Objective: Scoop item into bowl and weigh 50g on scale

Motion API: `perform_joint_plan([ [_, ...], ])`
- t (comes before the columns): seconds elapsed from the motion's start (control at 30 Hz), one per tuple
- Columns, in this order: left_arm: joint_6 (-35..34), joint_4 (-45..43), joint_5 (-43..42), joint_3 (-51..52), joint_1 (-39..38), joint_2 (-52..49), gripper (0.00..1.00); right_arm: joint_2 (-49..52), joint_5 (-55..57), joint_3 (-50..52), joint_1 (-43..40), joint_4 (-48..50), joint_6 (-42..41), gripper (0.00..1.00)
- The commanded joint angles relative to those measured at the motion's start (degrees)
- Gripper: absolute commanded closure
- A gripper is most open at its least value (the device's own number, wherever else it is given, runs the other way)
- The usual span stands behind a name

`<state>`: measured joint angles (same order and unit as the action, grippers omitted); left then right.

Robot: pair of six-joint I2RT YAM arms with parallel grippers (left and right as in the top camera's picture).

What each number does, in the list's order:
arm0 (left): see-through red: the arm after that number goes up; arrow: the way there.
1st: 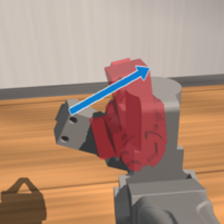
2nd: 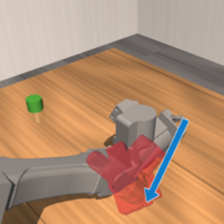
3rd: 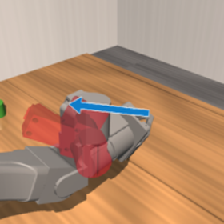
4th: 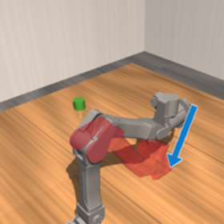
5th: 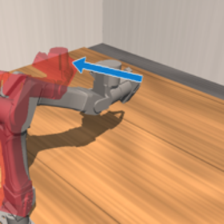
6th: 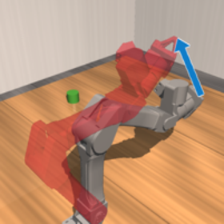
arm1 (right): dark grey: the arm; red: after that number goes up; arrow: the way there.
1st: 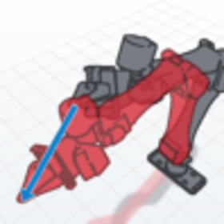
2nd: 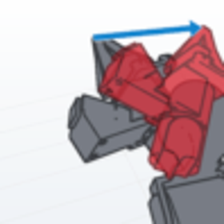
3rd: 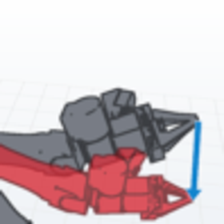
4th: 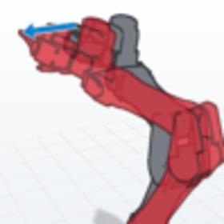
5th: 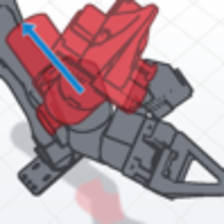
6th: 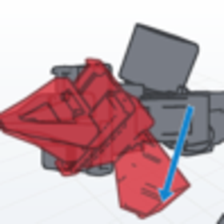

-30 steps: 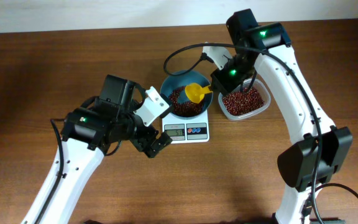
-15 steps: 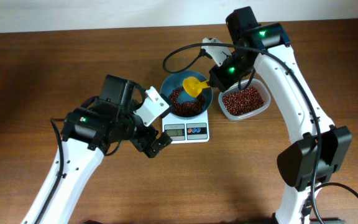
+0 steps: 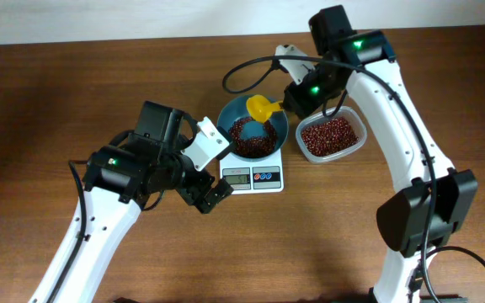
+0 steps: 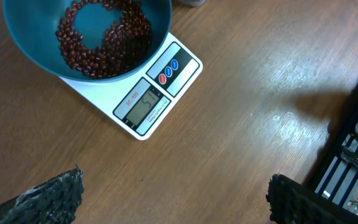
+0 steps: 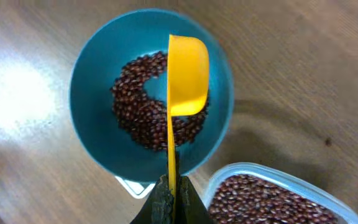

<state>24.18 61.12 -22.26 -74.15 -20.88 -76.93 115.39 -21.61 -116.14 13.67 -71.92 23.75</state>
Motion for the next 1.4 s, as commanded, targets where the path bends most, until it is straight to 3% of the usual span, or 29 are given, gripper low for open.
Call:
perform_joint_plan([
  [0.0,-0.55,0.09,-0.74,-0.81,-0.11,0.13,0.01,0.48,-1.36,0.09,-0.35,0.37,-0.22,0.96],
  [0.63,-0.55,0.02,-0.42,-0.81,-0.11,0.13,0.01,0.48,-1.38,0.09,0.57,-0.44,-0.2,0.96],
  [0.93,-0.83,-5.05,-2.1,-0.81,-0.11,0.13,0.01,0.48,-1.38,0.09,0.57,-0.52,-0.2,0.96],
  [1.03,-22.21,-7.98,13.92,-0.81,0.04,-0.44,0.01,0.48,-1.53,0.09,0.57,-0.52,-0.2,0.96],
  [1.07,-24.87,-8.48,15.74,-0.81,0.04,-0.79,0.01,0.48,-1.9,0.09,0.57,-0.52,-0.2,0.96],
  [1.23,-24.79,-10.32,14.71,-0.81,0.04,-2.1,0.01,0.48,-2.21,0.09,0.57,-0.81,-0.2,0.96],
  [1.37,-24.68,-16.59,15.04,-0.79,0.04,-2.16,0.01,0.48,-2.19,0.09,0.57,-1.16,-0.17,0.96],
])
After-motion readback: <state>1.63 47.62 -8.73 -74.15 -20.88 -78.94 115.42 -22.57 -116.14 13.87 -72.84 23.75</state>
